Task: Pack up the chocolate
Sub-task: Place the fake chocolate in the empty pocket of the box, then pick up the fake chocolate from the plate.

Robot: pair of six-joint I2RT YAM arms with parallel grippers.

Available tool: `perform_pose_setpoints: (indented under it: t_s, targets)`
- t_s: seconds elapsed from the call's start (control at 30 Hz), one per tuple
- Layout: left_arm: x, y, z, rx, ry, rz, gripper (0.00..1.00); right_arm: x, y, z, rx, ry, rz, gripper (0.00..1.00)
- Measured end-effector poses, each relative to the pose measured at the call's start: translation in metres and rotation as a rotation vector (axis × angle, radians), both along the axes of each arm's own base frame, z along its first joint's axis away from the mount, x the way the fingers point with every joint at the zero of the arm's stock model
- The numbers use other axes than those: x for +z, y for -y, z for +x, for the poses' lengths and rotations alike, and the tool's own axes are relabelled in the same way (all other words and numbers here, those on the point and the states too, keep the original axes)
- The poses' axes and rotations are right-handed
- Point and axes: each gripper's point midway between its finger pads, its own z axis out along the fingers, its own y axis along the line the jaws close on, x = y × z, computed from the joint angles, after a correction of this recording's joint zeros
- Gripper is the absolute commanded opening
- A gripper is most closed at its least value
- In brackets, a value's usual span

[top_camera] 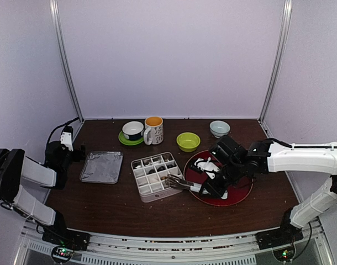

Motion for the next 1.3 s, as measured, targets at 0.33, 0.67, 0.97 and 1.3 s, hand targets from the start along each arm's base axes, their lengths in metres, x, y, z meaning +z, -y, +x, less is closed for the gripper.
perform_pose_setpoints:
  t_s: [0.33,0.67,0.97,1.3]
  targets:
    - [0.000,0.000,0.000,0.000,0.000,0.000,0.98,0.001,-0.001,0.004,-0.010,0.013,-0.006,0.35]
    - [0.000,0.000,0.000,0.000,0.000,0.000,0.98,0.020,0.006,0.024,-0.090,0.122,0.007,0.37]
    - [0.000,0.000,0.000,0.000,0.000,0.000,0.98,0.034,0.044,0.066,-0.296,0.235,0.034,0.38]
    - [0.000,0.000,0.000,0.001,0.001,-0.004,0.98,-0.007,0.073,0.072,-0.368,0.180,-0.069,0.40]
